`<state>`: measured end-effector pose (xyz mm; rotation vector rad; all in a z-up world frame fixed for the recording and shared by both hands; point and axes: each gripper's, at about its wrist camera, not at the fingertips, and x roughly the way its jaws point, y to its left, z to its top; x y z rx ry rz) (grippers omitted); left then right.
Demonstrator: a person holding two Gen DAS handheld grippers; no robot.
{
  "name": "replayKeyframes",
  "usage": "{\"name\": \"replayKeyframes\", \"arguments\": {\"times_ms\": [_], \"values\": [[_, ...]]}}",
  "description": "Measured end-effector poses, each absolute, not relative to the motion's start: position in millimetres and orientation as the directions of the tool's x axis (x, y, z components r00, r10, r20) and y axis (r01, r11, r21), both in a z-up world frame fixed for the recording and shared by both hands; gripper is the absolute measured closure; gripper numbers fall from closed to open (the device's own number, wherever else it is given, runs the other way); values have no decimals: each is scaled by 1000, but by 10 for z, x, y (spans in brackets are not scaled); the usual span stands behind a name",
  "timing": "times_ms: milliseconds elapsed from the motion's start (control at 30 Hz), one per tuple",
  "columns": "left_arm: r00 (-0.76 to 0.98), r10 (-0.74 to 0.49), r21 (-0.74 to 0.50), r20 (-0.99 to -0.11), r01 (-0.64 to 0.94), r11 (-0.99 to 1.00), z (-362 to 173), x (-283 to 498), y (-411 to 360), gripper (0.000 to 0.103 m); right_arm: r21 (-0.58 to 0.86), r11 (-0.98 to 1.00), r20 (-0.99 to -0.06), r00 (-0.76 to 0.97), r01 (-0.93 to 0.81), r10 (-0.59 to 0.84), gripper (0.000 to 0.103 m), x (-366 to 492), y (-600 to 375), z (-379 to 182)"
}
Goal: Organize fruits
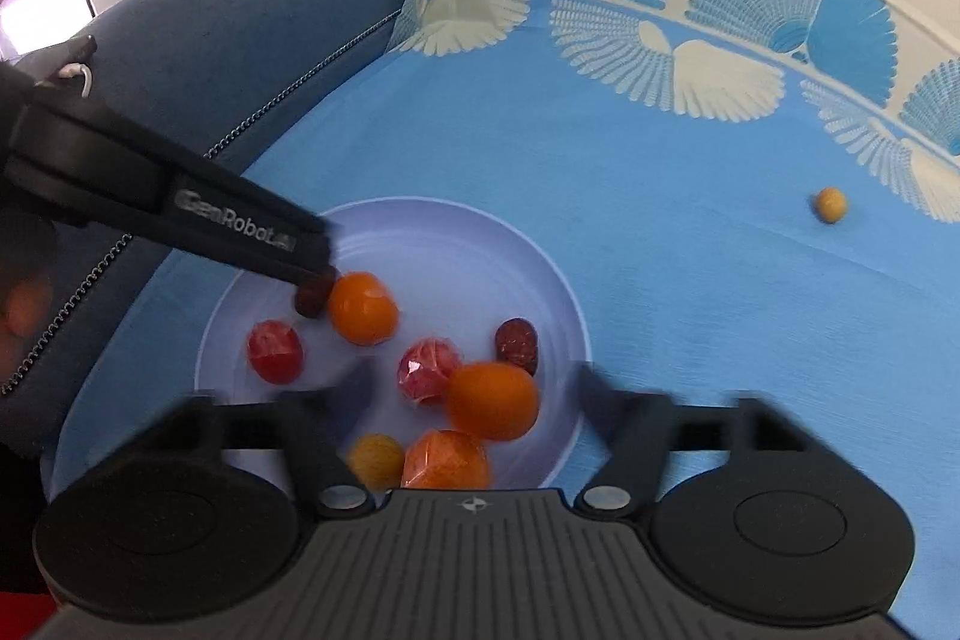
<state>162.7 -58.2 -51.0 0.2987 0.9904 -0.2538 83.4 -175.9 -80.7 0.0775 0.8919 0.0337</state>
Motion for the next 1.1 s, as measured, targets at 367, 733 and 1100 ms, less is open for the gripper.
{"name": "replayKeyframes", "arguments": {"times_ms": [367, 733, 1100], "values": [[499, -25, 152, -866, 311, 938, -338, 900, -129, 0, 65, 995, -798, 602, 69, 11, 3, 69, -1725, -433], [511, 1, 164, -859, 273, 948, -134, 290, 45, 0, 34, 992, -756, 653, 119, -52, 1, -546, -1594, -112], [586, -31, 189, -810, 310, 932, 123, -54, -40, 0, 10, 994, -706, 705, 107, -68, 1, -857, -1548, 85]]}}
